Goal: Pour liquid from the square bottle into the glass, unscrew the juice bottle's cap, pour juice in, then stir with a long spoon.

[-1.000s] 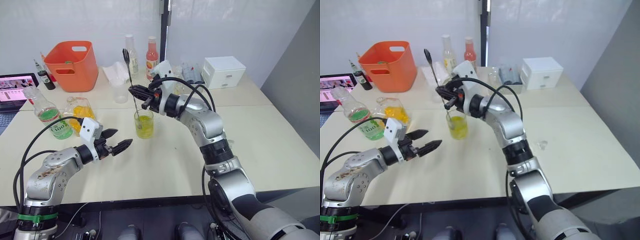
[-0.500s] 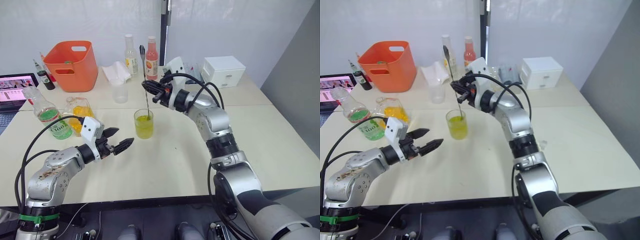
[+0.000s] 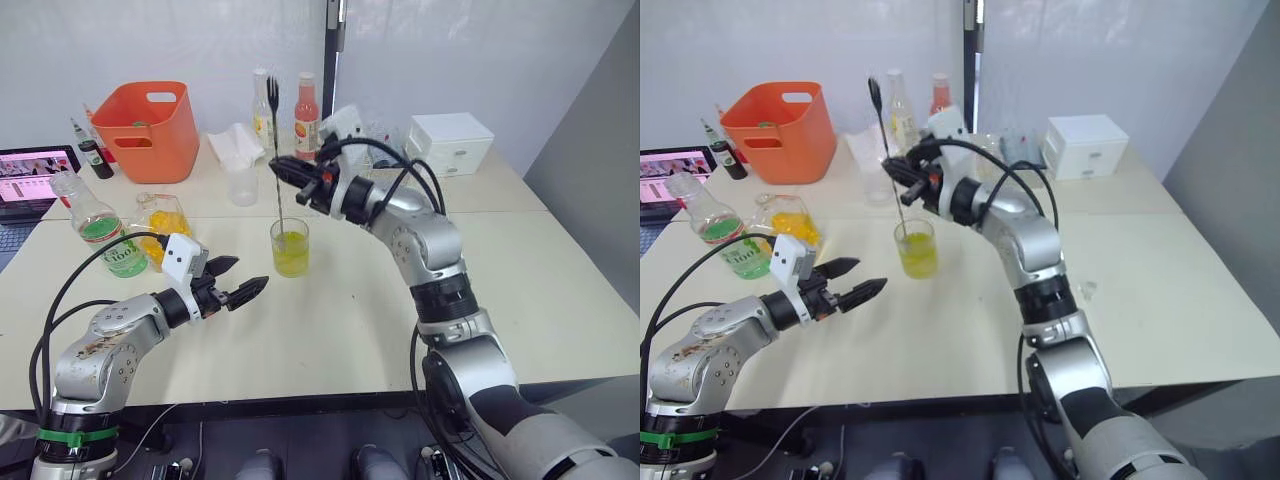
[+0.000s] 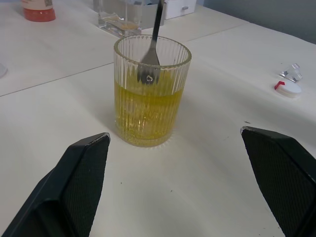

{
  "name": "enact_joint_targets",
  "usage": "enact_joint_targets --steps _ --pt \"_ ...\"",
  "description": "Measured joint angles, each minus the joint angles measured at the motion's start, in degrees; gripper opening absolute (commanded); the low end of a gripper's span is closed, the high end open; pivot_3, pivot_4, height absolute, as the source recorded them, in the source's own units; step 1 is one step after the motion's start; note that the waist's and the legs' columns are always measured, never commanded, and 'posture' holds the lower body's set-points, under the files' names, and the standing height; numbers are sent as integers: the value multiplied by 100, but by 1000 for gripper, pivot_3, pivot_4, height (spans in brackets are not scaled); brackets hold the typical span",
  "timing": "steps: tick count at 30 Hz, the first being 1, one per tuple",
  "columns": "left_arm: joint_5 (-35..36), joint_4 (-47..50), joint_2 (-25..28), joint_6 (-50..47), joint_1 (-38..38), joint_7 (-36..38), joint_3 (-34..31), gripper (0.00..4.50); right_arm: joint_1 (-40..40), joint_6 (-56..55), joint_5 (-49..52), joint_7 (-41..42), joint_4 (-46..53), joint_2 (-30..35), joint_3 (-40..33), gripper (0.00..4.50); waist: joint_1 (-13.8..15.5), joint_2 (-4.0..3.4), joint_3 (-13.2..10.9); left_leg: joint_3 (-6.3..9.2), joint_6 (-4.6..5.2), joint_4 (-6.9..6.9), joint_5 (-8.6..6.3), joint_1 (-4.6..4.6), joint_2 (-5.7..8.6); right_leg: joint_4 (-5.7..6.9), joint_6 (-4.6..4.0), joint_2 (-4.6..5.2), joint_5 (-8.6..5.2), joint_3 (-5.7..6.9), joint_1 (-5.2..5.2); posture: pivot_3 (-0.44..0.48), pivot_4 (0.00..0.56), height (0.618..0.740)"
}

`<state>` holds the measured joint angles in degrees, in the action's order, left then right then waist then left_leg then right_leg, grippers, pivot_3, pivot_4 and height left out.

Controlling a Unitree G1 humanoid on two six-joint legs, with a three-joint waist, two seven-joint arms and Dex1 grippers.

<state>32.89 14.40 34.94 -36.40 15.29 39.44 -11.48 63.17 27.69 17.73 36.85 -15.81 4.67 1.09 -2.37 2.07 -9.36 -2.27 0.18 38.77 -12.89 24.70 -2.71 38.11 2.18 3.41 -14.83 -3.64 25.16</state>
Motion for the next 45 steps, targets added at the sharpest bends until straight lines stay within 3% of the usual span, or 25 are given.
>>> enact_joint_targets --steps 5,15,21,28,35,45 --pt "0 0 0 -2 1 -2 0 4493 30 25 56 -49 -87 136 -79 0 -7 0 0 -1 0 -1 0 0 -1 0 0 -1 0 0 0 0 150 715" --pt "49 7 33 7 -103 83 -78 4493 127 1656 1306 -292 1042 527 -821 0 -1 0 0 2 0 0 0 1 -2 -1 0 1 0 0 0 0 150 715" --pt "25 160 83 348 -403 352 -82 4493 35 3615 2642 -720 1753 1167 -1544 0 15 0 0 0 1 -1 0 1 -2 -5 0 3 0 0 -3 0 150 715" --pt "-4 334 97 1338 -1137 1060 -228 4493 -509 5916 3243 -1125 1733 1998 -1816 0 -8 0 0 -18 1 -4 0 0 -3 -10 -1 0 0 -6 -1 0 150 715" --pt "131 208 491 1867 -1592 2029 -536 4493 -794 6399 2793 -1241 1072 2363 -716 0 -21 -1 0 -66 2 0 0 -5 1 -12 -1 -7 -2 -11 -2 0 150 715" --pt "103 343 496 1950 -1843 2052 -486 4493 -405 5098 1506 -983 -948 1895 424 0 1 -1 0 -69 2 2 0 -1 0 -13 1 -7 0 -12 -2 0 150 715"
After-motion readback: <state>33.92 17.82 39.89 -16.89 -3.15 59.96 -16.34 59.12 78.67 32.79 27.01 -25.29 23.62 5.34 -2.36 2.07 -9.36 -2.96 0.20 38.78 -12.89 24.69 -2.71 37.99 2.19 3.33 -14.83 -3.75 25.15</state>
